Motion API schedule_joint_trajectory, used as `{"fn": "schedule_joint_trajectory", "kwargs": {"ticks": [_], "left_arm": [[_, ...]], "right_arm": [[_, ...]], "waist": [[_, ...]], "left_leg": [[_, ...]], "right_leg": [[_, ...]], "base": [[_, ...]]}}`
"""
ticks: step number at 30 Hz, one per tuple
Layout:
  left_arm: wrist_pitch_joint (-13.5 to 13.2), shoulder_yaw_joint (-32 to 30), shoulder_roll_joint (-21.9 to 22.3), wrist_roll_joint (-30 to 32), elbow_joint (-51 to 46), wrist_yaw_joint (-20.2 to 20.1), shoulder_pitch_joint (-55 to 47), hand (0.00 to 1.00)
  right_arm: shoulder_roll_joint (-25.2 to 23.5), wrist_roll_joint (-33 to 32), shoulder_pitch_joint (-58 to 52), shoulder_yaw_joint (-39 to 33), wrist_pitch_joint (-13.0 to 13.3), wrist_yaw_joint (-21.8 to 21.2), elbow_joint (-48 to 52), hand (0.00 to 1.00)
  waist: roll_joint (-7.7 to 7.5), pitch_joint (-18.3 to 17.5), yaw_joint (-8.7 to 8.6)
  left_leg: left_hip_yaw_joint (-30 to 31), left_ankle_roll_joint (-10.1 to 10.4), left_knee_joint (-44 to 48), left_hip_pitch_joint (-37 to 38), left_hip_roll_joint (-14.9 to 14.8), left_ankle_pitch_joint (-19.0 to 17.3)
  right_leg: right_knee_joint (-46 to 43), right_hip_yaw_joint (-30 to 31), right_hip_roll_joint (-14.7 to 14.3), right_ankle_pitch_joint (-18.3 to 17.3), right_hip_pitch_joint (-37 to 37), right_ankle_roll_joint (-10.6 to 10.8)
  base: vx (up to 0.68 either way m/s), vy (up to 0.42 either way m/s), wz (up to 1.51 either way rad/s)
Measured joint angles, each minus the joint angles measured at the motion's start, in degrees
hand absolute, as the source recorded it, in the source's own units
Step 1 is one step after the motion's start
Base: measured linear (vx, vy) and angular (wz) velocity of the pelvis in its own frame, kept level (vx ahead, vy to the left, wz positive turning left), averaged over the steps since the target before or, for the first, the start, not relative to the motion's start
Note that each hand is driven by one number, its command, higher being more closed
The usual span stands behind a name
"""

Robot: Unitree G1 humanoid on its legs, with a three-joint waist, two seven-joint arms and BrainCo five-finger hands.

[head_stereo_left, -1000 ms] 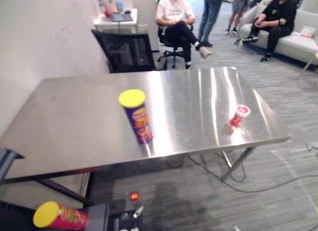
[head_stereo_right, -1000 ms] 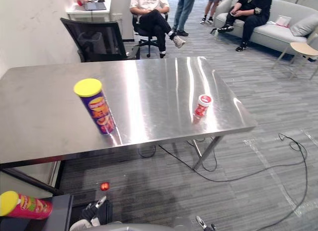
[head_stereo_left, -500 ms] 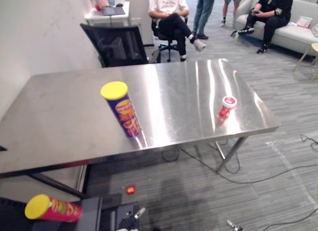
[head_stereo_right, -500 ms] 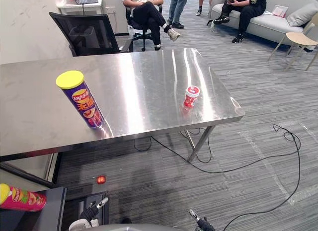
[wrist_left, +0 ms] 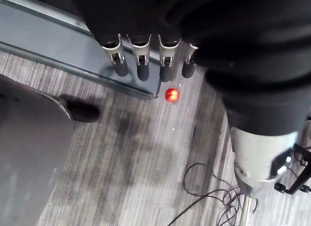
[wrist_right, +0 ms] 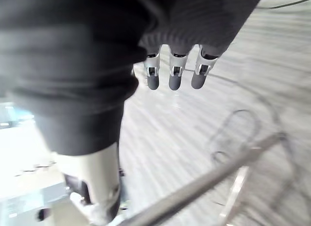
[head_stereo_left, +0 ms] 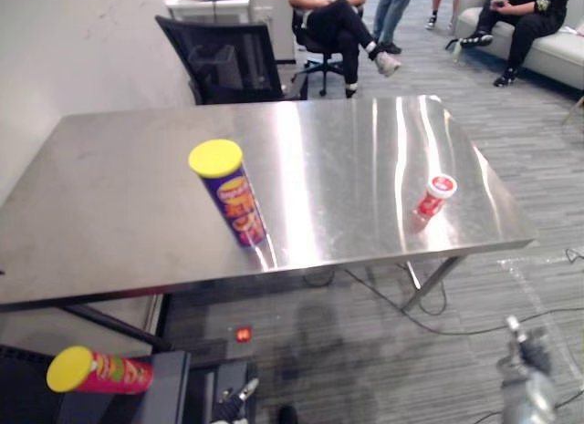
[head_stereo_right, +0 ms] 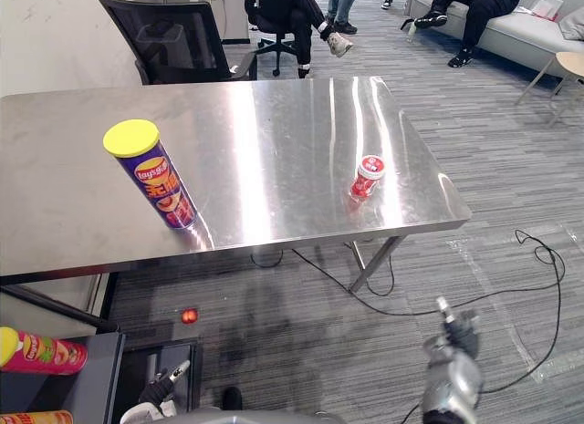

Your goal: Put the gum and the chips on the shelf.

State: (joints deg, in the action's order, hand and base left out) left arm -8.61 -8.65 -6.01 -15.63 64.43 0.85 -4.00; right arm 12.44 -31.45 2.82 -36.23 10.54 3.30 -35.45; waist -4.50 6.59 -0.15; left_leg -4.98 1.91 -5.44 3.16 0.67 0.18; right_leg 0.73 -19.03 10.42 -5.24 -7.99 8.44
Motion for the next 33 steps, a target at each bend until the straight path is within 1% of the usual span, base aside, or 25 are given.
{"fn": "schedule_joint_trajectory", "kwargs": {"ticks": [1, 2, 4, 8, 11, 12, 14, 16, 17, 20, 22, 24, 26, 29, 31, 33], "left_arm": [[0.0, 0.9, 0.0, 0.1, -0.7, 0.0, -0.2, 0.00], [0.0, 1.2, 0.0, 0.1, -0.9, 0.0, -0.3, 0.00], [0.0, 2.9, -0.2, 0.3, -1.1, -0.1, -0.4, 0.00], [0.0, 4.2, -0.3, 0.7, -1.3, -0.2, -0.5, 0.00], [0.0, 5.0, -0.4, 0.7, -1.5, -0.9, -0.5, 0.00], [0.1, 5.0, -0.4, 0.8, -1.7, -1.1, -0.5, 0.00], [0.1, 5.0, -0.2, 0.8, -1.8, -1.1, -0.5, 0.00], [0.1, 5.0, -0.1, 0.8, -2.2, -1.2, -0.5, 0.00], [0.1, 5.0, 0.1, 0.8, -2.7, -1.2, -0.5, 0.00], [0.1, 5.0, 0.2, 0.8, -3.0, -1.3, -0.6, 0.00], [0.0, 5.1, 0.3, 0.7, -3.0, -1.3, -0.7, 0.00], [0.0, 6.1, 0.1, 0.7, -3.1, -1.3, -0.7, 0.00], [0.0, 6.2, 0.1, 0.5, -3.2, -1.3, -0.7, 0.00], [-0.1, 6.2, 0.1, 0.2, -3.6, -1.5, -0.7, 0.00], [-0.2, 6.2, 0.1, 0.1, -4.1, -1.6, -0.6, 0.00], [-0.2, 6.2, 0.1, -0.1, -4.1, -1.6, -0.6, 0.00]], "right_arm": [[1.5, 0.3, 1.0, -0.2, 0.6, 1.1, 2.8, 0.00], [1.8, 0.5, 1.3, -0.3, 0.7, 1.4, 3.4, 0.00], [3.9, 2.4, 3.6, -0.8, 1.7, 2.6, 6.7, 0.00], [6.2, 4.2, 6.4, -0.4, 2.4, 3.9, 10.3, 0.00], [7.1, 5.2, 7.4, 3.4, 2.5, 3.9, 14.6, 0.00], [7.1, 7.0, 7.5, 5.1, 2.6, 3.8, 17.4, 0.00], [7.1, 9.0, 8.1, 6.7, 2.6, 3.6, 19.7, 0.00], [7.1, 9.0, 9.3, 8.1, 2.6, 3.2, 20.3, 0.00], [7.1, 9.0, 9.6, 8.4, 2.6, 2.7, 20.8, 0.00], [8.6, 9.0, 10.3, 11.3, 2.2, 1.6, 20.7, 0.00], [11.6, 9.1, 12.6, 14.6, 2.0, 1.0, 18.9, 0.00], [15.5, 9.1, 16.3, 17.4, 1.7, 0.4, 14.9, 0.00], [17.1, 10.2, 18.7, 18.7, 1.3, -0.2, 12.4, 0.00], [18.4, 11.3, 21.8, 21.0, 0.7, -1.0, 9.0, 0.00], [18.7, 11.4, 24.4, 22.1, 0.1, -1.2, 5.7, 0.00], [19.2, 11.4, 26.2, 23.0, -0.2, -1.3, 3.4, 0.00]], "waist": [[0.00, 0.0, -0.14], [0.02, 0.0, -0.23], [0.62, 0.2, -0.67], [1.05, 0.2, -1.03], [1.32, 0.4, -1.04], [1.38, 0.5, -0.99], [1.49, 0.6, -0.90], [1.53, 0.6, -0.31], [1.67, 0.7, 0.30], [1.97, 0.9, 0.58], [2.25, 1.0, 0.50], [2.39, 1.1, 0.52], [2.42, 1.1, 0.52], [2.19, 1.3, 0.97], [1.95, 1.4, 1.69], [1.91, 1.4, 1.77]], "left_leg": [[0.2, 0.0, 0.0, 0.0, 0.0, 0.0], [0.3, 0.0, 0.0, 0.0, -0.1, 0.0], [0.6, 0.0, 0.0, -0.1, -0.4, 0.0], [1.0, -0.3, 0.0, -1.3, -0.5, 0.2], [1.5, -0.8, 1.1, -2.0, -0.1, 0.2], [2.3, -0.9, 2.3, -2.7, 0.2, 0.1], [2.9, -0.9, 2.9, -3.0, 0.3, 0.0], [3.5, -0.9, 3.0, -3.2, 0.5, 0.0], [3.9, -0.9, 3.0, -3.3, 0.6, 0.0], [4.4, -1.4, 3.3, -4.1, 0.9, 0.4], [4.3, -1.6, 2.9, -4.3, 1.2, 0.9], [4.5, -1.9, 1.9, -4.8, 1.8, 2.1], [5.3, -2.1, 1.0, -5.0, 1.9, 3.0], [6.1, -2.1, 0.2, -5.0, 2.0, 3.9], [6.5, -2.2, 0.1, -5.0, 2.1, 4.2], [6.9, -2.4, 0.1, -5.1, 2.3, 4.3]], "right_leg": [[-0.1, -0.2, 0.0, 0.1, 0.0, 0.1], [-0.1, -0.2, 0.0, 0.2, 0.0, 0.1], [-0.2, -1.0, -0.4, 1.4, 0.2, -0.2], [-1.1, -1.6, 0.0, 2.1, 1.4, 0.1], [-1.9, -2.7, 0.6, 2.6, 1.7, 0.0], [-2.4, -2.9, 1.0, 2.6, 1.8, 0.0], [-2.8, -3.5, 1.2, 2.6, 1.8, 0.0], [-2.8, -4.1, 1.3, 2.6, 1.8, 0.0], [-2.8, -4.2, 1.3, 2.6, 1.8, 0.0], [-2.7, -4.8, 1.5, 2.5, 2.1, 0.0], [-2.5, -4.9, 1.8, 2.5, 2.7, 0.0], [-1.5, -5.9, 2.0, 2.5, 3.0, 0.0], [-1.6, -6.4, 2.0, 2.5, 3.3, 0.0], [-1.8, -7.2, 2.0, 2.5, 3.4, 0.0], [-1.8, -7.4, 2.1, 2.5, 3.4, 0.0], [-1.8, -7.7, 2.3, 2.5, 3.3, 0.0]], "base": [[0.02, -0.001, 0.03], [0.02, -0.005, 0.04], [0.00, 0.000, 0.00], [0.01, 0.014, 0.05], [-0.01, 0.036, 0.10], [-0.02, 0.028, 0.18], [-0.03, 0.023, 0.20], [-0.05, 0.008, 0.12], [-0.08, 0.001, 0.09], [-0.07, 0.003, 0.03], [-0.08, 0.010, -0.08], [-0.06, 0.007, 0.03], [-0.05, 0.003, 0.16], [-0.02, 0.010, 0.16], [0.01, 0.022, 0.06], [0.02, 0.024, 0.11]]}}
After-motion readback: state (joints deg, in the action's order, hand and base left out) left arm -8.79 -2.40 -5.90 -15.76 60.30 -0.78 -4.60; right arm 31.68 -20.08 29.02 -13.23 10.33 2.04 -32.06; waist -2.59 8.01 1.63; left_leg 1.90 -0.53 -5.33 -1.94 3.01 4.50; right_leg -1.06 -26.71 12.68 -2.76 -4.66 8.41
